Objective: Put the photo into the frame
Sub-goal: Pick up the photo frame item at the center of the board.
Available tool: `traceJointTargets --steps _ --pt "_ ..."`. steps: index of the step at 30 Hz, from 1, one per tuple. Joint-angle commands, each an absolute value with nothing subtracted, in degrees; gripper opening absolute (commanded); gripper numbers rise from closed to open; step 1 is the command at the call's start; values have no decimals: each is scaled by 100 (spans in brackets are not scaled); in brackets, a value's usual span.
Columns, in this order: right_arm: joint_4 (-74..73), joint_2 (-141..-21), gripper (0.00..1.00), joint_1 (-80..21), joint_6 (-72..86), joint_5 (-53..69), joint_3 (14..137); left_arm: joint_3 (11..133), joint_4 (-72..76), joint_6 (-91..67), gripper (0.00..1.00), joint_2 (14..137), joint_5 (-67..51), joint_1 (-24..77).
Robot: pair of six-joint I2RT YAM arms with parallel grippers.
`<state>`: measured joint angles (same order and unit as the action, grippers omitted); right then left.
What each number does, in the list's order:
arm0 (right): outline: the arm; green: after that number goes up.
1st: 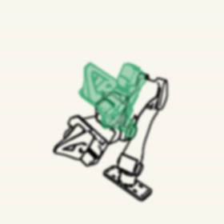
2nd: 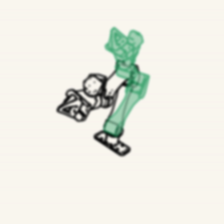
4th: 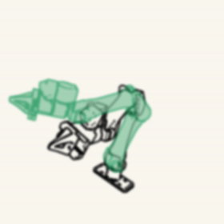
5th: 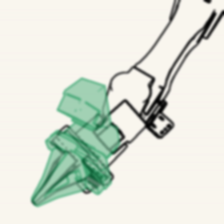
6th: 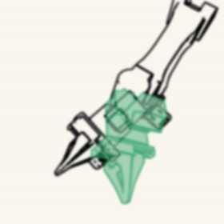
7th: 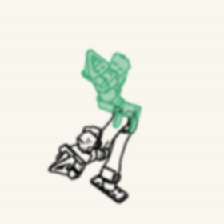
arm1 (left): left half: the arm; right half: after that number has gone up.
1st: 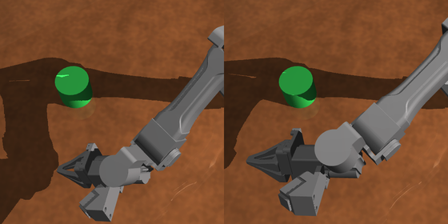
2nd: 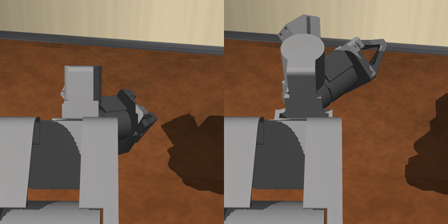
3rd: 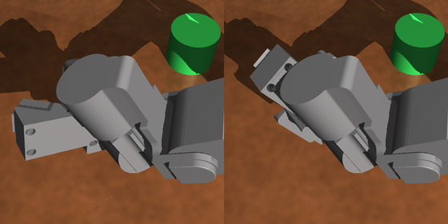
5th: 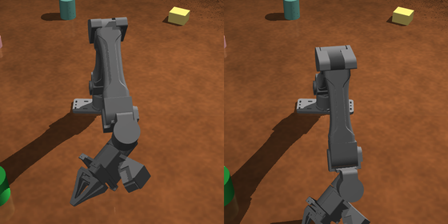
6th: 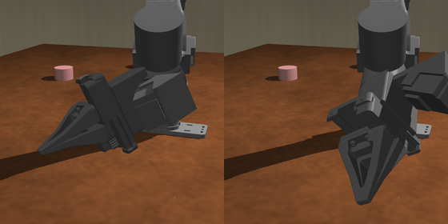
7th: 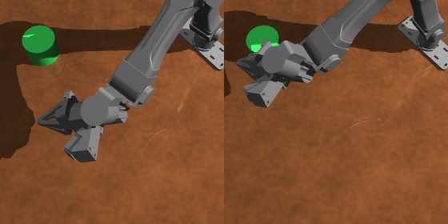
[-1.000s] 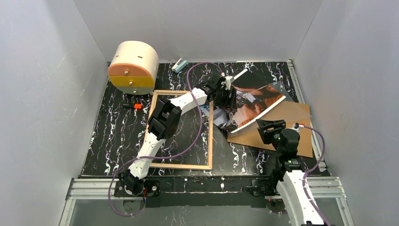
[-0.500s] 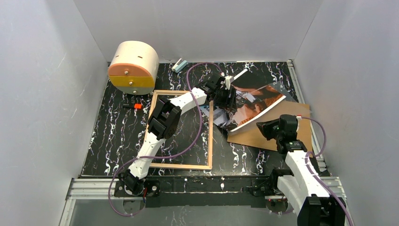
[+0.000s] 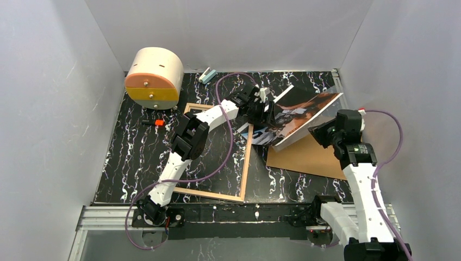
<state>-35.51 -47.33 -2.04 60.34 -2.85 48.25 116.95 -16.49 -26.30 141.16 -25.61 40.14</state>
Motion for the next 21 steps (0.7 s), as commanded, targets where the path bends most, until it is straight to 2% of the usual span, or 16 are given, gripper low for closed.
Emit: traceJointTargets --steps 1,7,13,21 --pt "-4226 -4647 1 -175 5518 -398 5896 11383 -2291 -2692 78 14412 -2448 3955" --pt "-4859 -5009 1 -176 5211 -141 7177 11422 -2277 -2766 78 14554 -2413 3931" --pt "-4840 -5249 1 -176 5043 461 8081 11496 -2260 -2795 78 14668 -2424 3860" --pt "-3635 -5559 1 -176 4968 1805 8843 11534 -2233 -2816 77 14545 -2725 3829"
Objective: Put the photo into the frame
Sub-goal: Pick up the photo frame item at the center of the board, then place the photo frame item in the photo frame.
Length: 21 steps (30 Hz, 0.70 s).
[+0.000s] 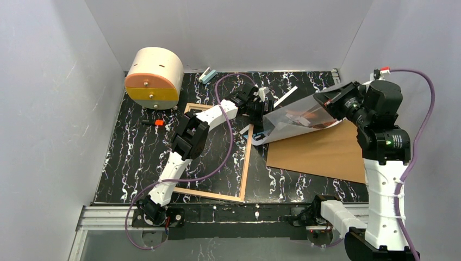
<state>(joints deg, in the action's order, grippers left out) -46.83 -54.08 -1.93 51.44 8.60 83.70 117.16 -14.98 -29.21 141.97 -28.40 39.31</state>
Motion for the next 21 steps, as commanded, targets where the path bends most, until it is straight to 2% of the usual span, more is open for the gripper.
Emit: traceJointTargets --steps 1,12,21 --pt "-3472 -5639 1 -176 4916 2000 8916 11562 -2228 -2847 78 14481 -2765 3803" --pt "-2464 -6216 1 -176 4619 3312 9420 11532 -2129 -3107 78 13244 -3151 2844" --pt "-2712 -6590 1 -176 4521 3662 9046 11037 -2337 -3054 79 12306 -3459 2415"
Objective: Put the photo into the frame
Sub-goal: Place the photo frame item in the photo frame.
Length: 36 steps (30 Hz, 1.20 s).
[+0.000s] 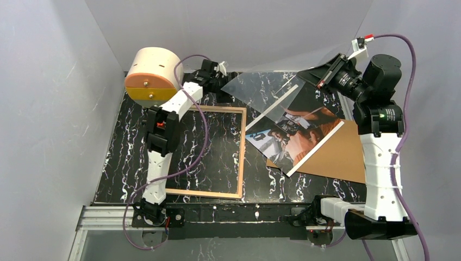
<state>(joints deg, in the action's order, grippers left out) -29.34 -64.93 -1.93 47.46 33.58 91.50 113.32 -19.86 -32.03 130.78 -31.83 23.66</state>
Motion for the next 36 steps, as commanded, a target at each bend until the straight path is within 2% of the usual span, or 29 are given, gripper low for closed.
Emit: traceJointTargets --steps 1,6,12,20,27,31,33,36 --pt "-2797 -6610 1 -176 4447 3672 8993 10889 -2450 -2958 79 12154 -3333 2384" --pt "-3039 -6708 1 -181 4092 3958 8696 9959 -2972 -2574 79 11131 -2019 2179" --pt "-2906 -7155 1 -386 3920 4690 8304 8931 -3166 -2814 79 10085 -1092 1888" --pt "-2542 -8097 1 -1591 3952 4342 8866 8613 -3962 -2598 80 9642 -146 1341" --pt "-1528 -7912 1 -1651 4396 3957 8807 7810 -4043 -2159 81 9010 326 803" --pt "-1529 -7815 1 -1639 4385 3695 8959 7258 -4077 -2103 88 8731 651 680" --pt "-1767 -7912 1 -1639 4363 3666 9066 7021 -4057 -2049 98 8705 877 647" --pt "-2314 -8214 1 -1641 4124 3963 9275 6638 -3925 -1977 98 8845 1071 633"
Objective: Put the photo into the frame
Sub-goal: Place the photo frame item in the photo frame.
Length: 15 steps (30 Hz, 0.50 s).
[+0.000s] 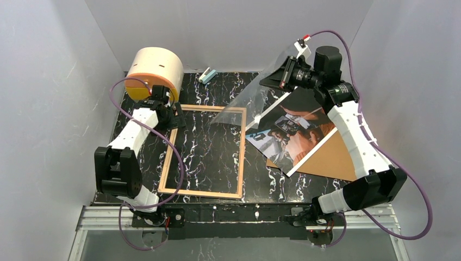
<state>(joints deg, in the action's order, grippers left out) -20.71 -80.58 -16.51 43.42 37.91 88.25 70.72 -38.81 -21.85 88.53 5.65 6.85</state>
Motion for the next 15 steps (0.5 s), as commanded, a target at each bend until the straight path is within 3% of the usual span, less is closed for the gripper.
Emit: traceJointTargets --steps 1,7,15 --pt "-2448 -8294 1 -1649 4062 4142 9280 6528 -3875 -1962 98 8903 1098 625" --pt "-3111 -8633 1 -1892 3495 4711 9293 5970 -3130 -2052 84 9176 703 525" --pt "-3116 -9023 1 -2396 3220 5605 9401 5814 -2824 -2144 57 9701 114 466"
